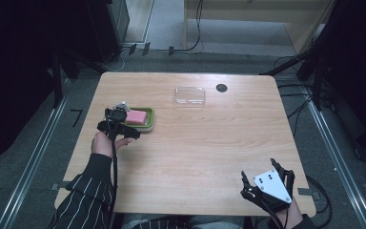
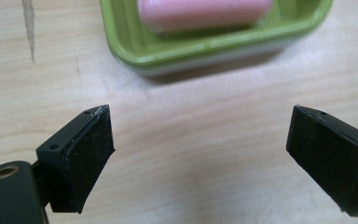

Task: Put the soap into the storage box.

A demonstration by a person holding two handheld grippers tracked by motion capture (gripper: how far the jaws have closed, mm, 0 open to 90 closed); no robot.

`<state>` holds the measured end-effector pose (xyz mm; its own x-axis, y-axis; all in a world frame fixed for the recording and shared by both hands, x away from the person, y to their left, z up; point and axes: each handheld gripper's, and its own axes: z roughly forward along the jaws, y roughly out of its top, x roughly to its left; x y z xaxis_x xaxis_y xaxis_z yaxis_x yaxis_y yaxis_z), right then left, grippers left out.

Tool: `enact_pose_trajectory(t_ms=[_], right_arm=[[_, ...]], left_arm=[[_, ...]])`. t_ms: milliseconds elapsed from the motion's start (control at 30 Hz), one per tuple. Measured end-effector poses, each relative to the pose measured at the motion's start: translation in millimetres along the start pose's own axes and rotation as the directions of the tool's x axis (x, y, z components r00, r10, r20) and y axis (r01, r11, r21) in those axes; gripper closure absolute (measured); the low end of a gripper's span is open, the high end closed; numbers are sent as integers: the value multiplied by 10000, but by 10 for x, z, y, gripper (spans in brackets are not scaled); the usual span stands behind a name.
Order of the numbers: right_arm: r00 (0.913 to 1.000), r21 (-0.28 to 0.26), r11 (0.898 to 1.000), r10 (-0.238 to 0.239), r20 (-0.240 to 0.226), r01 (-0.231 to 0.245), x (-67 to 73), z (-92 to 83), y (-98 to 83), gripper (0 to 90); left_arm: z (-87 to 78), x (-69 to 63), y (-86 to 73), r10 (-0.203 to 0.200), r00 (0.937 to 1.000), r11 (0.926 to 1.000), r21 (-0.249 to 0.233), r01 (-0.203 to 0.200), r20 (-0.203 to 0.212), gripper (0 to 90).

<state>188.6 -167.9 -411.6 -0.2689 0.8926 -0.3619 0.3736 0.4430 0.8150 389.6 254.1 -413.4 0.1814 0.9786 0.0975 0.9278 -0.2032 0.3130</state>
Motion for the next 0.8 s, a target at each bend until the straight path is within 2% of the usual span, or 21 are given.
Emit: enact_pose_trajectory(t_ms=[100,233,533,800], right_arm=[[10000,-17,10000,-15,22,15,1,-4,0,131],[10000,-26,10000,-5,24,5,2,-3,-1,131],[10000,-46,10000,-7,-2,7,4,0,1,131],[10000,-65,10000,-40,-20,40,5,11,5,131]], left_arm=[[-12,9,-81,56,9998,10000,-5,-56,-176,82],[-22,34,-179,50,9998,9999,90,-48,-172,83],[-74,48,-417,69,10000,10000,16,-69,23,83],[-78,87,-582,116,9999,9998,169,-118,114,83]])
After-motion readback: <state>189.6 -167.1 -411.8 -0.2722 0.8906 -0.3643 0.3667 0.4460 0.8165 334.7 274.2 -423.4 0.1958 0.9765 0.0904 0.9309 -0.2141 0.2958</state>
